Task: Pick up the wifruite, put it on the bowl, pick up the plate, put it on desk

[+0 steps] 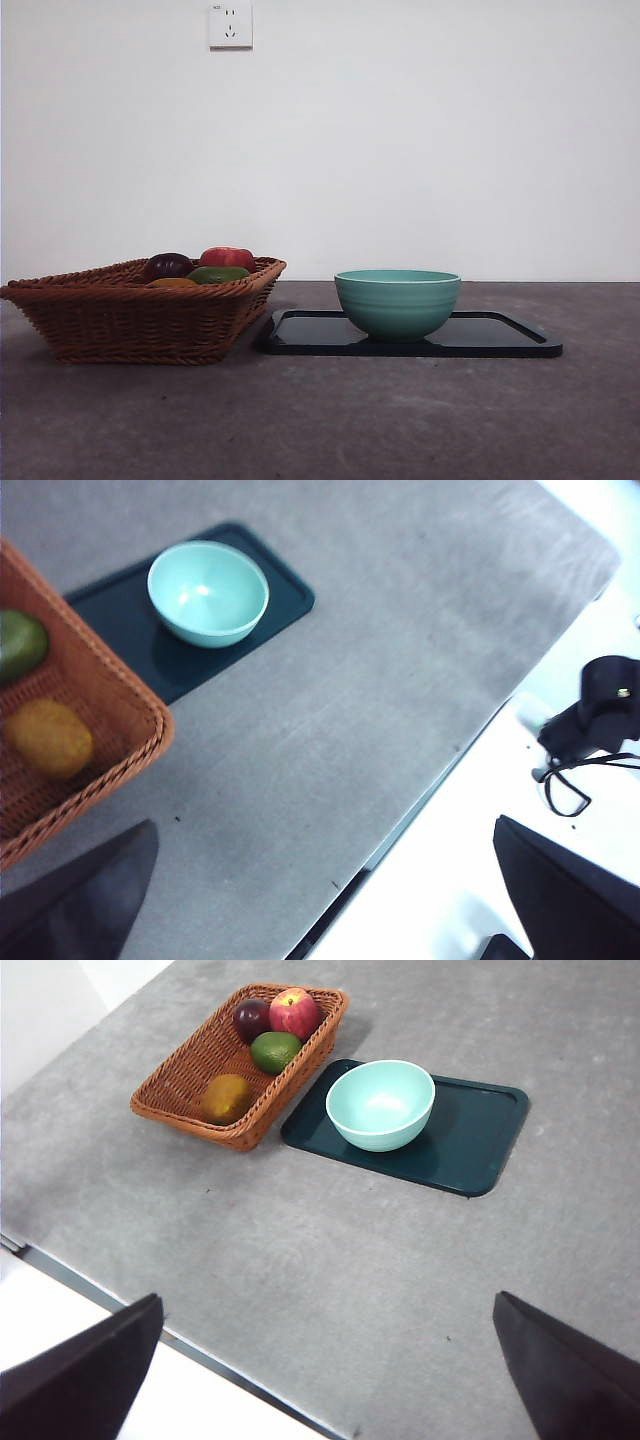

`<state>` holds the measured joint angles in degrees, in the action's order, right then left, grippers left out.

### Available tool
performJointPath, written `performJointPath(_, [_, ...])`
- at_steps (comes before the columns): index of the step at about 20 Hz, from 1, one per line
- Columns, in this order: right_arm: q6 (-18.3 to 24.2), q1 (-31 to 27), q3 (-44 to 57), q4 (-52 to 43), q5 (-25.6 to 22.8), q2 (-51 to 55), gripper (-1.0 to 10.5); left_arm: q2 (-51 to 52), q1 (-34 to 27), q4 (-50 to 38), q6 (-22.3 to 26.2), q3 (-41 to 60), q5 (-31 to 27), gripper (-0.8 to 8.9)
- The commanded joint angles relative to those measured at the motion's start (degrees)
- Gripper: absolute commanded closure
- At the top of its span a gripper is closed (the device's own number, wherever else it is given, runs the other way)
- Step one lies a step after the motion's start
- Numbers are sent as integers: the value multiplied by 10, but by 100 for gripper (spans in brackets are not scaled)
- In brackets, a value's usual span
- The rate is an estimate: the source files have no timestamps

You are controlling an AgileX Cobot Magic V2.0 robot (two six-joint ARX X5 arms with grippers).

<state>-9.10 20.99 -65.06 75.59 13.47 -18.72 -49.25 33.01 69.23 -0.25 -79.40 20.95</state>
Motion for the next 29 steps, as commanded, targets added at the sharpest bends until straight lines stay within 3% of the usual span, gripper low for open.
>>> performJointPath(1, [-15, 2, -5, -6, 0, -1, 395, 20, 6, 6, 11, -11, 4, 279])
performJointPath(5, [-33, 2, -5, -11, 0, -1, 395, 71, 24, 15, 15, -11, 4, 279])
performJointPath(12, [-132, 2, -5, -85, 0, -17, 395, 100, 25, 15, 39, -11, 3, 282])
performJointPath(19, [-135, 2, -6, -173, 21, -138, 395, 100, 30, 15, 52, -11, 3, 282])
performJointPath(29, [-127, 3, -42, -239, 88, -343, 395, 100, 30, 15, 52, -11, 3, 282])
